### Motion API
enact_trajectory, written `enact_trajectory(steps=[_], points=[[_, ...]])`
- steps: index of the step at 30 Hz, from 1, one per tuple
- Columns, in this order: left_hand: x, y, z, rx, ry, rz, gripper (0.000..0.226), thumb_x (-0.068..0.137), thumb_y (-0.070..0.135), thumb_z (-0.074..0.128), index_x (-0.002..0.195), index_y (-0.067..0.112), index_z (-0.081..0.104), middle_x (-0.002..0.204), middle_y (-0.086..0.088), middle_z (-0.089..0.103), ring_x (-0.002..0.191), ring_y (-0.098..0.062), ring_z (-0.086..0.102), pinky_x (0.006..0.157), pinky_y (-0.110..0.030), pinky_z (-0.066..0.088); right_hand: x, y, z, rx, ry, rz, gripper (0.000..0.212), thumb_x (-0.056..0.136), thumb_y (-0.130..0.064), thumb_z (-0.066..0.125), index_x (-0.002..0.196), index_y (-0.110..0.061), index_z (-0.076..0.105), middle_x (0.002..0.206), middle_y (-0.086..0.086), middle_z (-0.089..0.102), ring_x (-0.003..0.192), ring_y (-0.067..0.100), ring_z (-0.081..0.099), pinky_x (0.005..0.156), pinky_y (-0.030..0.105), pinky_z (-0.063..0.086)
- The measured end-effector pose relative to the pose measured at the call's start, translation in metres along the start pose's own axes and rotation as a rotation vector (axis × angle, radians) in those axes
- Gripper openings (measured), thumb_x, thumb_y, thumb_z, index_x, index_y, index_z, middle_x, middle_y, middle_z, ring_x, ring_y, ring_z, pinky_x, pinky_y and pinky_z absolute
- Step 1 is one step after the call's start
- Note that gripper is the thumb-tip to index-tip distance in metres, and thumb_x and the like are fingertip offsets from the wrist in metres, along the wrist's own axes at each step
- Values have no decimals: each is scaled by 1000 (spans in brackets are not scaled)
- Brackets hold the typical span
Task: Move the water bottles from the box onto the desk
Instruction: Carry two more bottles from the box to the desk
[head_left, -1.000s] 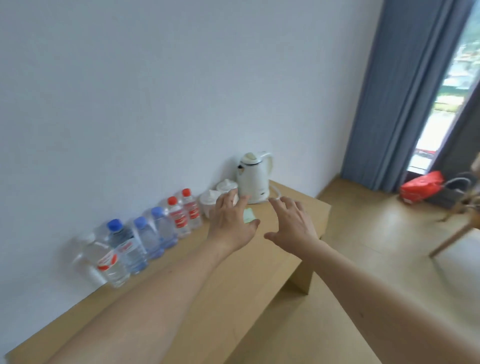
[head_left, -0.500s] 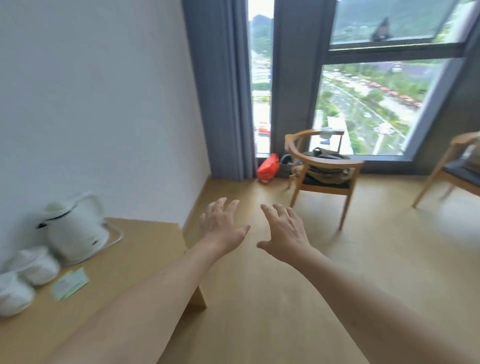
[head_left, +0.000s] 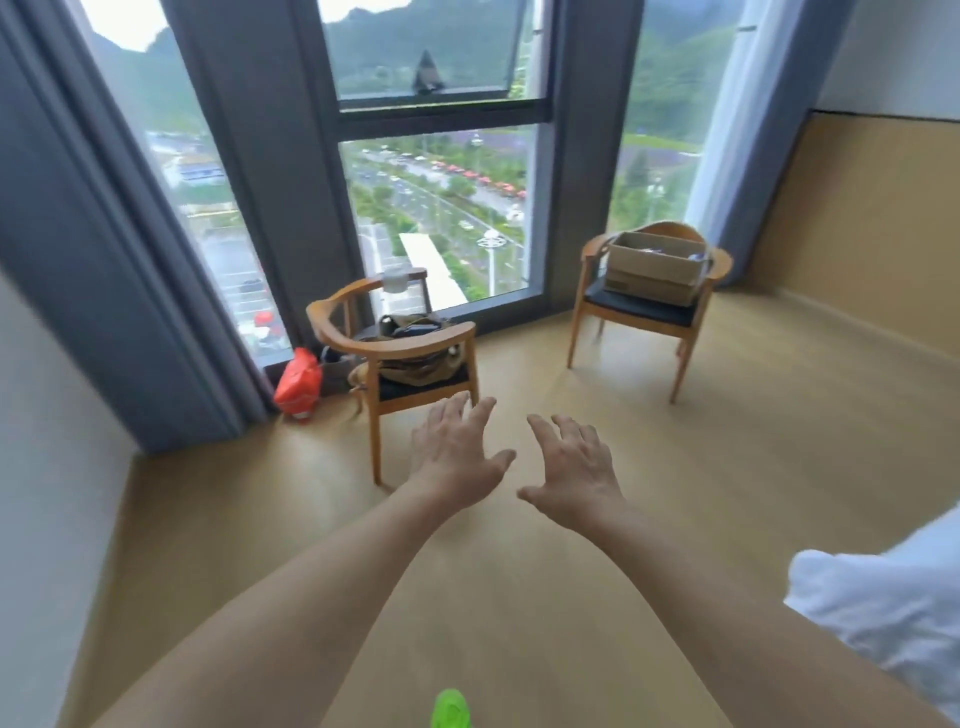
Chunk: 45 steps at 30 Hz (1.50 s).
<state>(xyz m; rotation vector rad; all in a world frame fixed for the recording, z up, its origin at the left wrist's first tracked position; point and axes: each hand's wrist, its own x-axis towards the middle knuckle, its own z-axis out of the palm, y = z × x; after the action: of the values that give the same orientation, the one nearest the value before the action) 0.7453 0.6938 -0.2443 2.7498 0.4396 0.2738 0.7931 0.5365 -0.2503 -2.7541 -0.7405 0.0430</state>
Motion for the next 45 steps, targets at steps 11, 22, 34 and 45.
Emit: enact_trajectory(steps=[11,22,34,45], points=[[253,36,48,-59,-92,295,79,86,64,64,154,39,31,163,-2,34,150,-29,28,117,-54,31,180,66,-29,-31,74,310,89,83,-47,76,155,-30,26,158,7,32,143,29,29,112,42,33],[430,87,110,-74,-171,404,81,88,60,64,157,32,30,162,-3,36,149,-29,29,118,-52,32,327,159,-32,-6,91,462,91,84,-48,74,157,-27,24,159,7,29,144,29,27,114,43,33],[702,204,183,-3,-113,355,81,86,66,63,154,34,34,161,-2,37,148,-29,31,115,-51,35,569,343,-75,46,132,441,91,84,-47,76,157,-29,24,159,4,32,141,28,34,111,42,37],[895,280,256,-8,-169,362,80,85,66,61,153,32,36,158,-1,41,145,-28,34,113,-50,38,734,469,-83,98,43,495,88,86,-47,73,157,-31,24,163,5,25,147,28,26,116,42,28]])
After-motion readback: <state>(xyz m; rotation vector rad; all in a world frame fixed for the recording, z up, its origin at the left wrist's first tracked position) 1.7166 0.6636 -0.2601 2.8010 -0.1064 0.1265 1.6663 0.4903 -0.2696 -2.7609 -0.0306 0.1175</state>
